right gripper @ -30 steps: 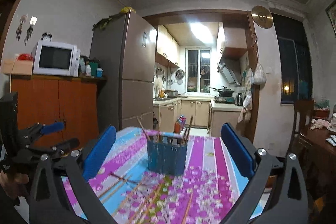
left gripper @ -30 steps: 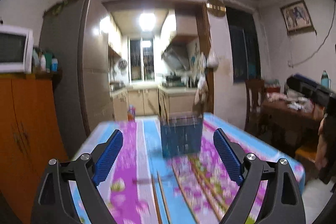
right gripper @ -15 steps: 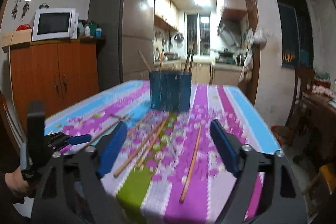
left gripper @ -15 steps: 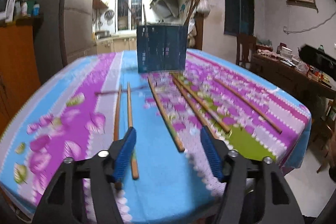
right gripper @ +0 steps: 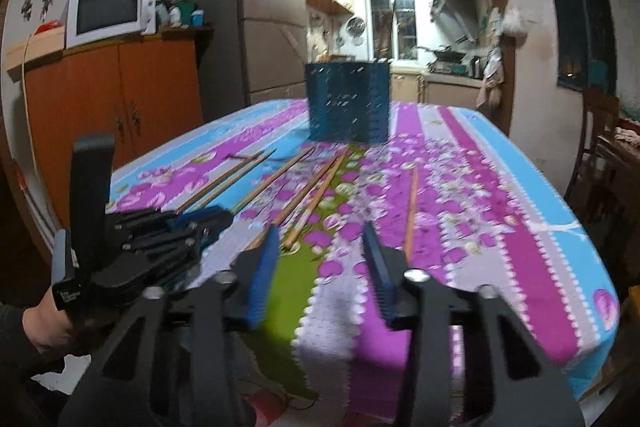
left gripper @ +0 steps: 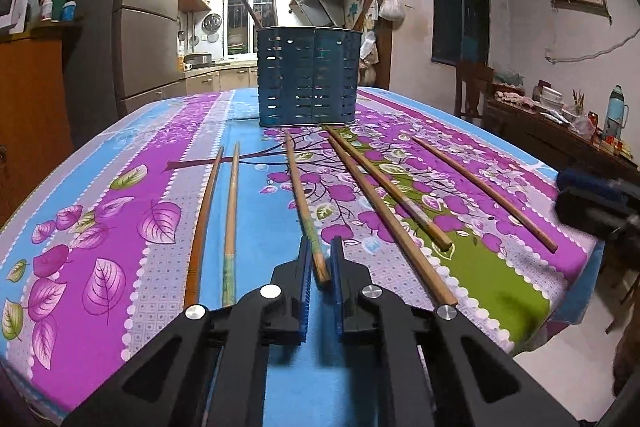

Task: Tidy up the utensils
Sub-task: 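Lower the right gripper onto a chopstick and close it while the left gripper grasps another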

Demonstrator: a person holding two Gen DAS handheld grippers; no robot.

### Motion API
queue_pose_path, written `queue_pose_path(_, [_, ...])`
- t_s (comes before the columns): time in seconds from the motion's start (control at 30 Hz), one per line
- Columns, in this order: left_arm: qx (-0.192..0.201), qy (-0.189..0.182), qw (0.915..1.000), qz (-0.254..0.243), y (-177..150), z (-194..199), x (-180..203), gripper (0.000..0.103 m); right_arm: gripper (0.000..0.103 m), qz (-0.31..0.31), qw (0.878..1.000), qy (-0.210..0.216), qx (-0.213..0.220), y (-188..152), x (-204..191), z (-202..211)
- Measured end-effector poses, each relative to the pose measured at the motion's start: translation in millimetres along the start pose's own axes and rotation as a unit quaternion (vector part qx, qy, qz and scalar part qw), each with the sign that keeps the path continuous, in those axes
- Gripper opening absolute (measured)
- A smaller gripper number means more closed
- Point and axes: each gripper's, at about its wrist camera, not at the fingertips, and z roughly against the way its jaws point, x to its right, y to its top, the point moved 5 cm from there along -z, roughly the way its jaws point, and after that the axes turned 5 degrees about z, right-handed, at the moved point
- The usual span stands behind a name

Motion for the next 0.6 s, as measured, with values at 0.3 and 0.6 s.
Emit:
queue_pose_path(0.3, [-0.004, -0.002, 1.0000, 0.009, 0, 2, 0, 0.010, 0.014, -0.026, 0.998, 0.037, -0.051, -9, -14, -52])
queue_pose_path(0.6, [-0.011, -0.001, 0.9999, 0.012, 1, 2, 1, 0.010, 0.005, -0.024, 0.998, 0.013, -0.061, -10, -9, -60])
